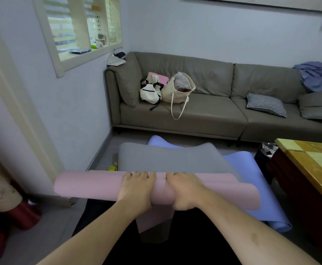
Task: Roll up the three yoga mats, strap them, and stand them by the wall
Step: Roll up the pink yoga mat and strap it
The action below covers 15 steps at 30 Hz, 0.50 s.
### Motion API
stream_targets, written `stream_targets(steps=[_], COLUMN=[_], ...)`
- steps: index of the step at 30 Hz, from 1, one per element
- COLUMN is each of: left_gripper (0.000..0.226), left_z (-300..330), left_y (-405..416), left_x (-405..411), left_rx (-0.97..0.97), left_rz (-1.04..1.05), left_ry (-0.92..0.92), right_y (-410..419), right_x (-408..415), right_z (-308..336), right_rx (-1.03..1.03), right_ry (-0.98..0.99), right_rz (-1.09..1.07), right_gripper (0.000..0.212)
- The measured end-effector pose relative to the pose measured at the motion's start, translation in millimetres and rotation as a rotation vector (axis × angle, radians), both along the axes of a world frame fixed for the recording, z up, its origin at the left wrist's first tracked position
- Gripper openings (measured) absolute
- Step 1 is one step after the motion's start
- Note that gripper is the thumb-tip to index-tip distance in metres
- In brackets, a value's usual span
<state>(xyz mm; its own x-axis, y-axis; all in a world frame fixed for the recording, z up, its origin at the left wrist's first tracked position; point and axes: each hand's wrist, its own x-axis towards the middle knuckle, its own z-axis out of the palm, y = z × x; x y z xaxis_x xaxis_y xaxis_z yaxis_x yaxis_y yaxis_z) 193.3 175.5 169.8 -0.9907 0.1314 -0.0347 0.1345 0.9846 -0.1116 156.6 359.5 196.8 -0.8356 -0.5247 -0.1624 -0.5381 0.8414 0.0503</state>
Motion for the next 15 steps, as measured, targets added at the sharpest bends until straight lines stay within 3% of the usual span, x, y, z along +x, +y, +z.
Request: stream_targets(steps=[3, 8, 15], left_gripper=[0.068, 0.069, 0.057], left_z=[6, 17, -17], left_y=[-1, 1, -5], left_x=[-5, -13, -1], left_rx=[0.019, 0.051, 0.018], left_rz=[0.014, 0.028, -0.030], left_ry=[-0.040, -0.118, 0.115], right_y=[0, 6, 0], right_x=[3, 22, 8], right_z=[-3, -35, -29], right_rx=[-0.038, -0.022, -0.012], right_ry=[0.036, 0.251, 0.204], right_rz=[-0.007, 0.039, 0.021], right_gripper=[0.055, 0.089, 0.066])
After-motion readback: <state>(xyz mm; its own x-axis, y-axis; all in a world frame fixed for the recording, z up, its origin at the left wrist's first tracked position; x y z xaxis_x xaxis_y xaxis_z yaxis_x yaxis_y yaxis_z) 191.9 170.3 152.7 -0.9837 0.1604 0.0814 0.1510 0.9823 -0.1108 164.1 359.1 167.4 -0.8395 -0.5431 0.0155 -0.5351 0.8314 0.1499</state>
